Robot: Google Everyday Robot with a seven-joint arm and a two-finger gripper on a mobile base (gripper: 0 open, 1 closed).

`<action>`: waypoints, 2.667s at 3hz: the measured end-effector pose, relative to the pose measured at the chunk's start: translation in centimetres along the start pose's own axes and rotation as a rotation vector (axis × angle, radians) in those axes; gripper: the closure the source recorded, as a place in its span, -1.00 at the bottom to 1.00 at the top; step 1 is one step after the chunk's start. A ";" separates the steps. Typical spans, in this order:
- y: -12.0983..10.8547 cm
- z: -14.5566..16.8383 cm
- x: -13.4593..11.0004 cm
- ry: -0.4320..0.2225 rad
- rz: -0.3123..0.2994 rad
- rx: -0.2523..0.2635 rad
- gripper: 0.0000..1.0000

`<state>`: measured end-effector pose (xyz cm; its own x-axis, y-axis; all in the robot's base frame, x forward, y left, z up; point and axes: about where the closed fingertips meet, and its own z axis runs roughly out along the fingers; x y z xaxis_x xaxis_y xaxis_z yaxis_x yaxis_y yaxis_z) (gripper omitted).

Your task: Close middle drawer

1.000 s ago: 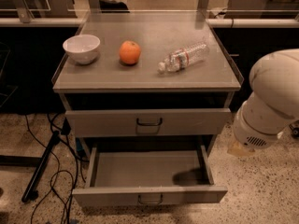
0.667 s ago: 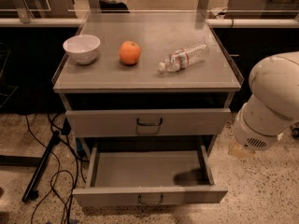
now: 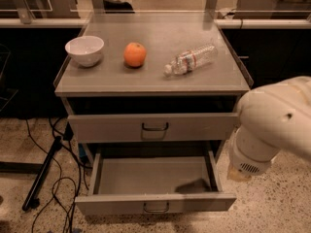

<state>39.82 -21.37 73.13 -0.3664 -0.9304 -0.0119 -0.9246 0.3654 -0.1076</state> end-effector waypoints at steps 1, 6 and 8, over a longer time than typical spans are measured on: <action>1.2 3.6 -0.6 0.031 0.008 -0.014 1.00; 7.2 18.5 -2.5 0.128 0.073 -0.128 1.00; 6.6 23.5 -4.0 0.128 0.077 -0.135 1.00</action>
Offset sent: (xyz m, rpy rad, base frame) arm -0.0023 0.0230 -0.1114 -0.0614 0.0787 -0.0397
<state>37.66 -15.95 49.14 -0.4388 -0.8915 0.1121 -0.8958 0.4439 0.0232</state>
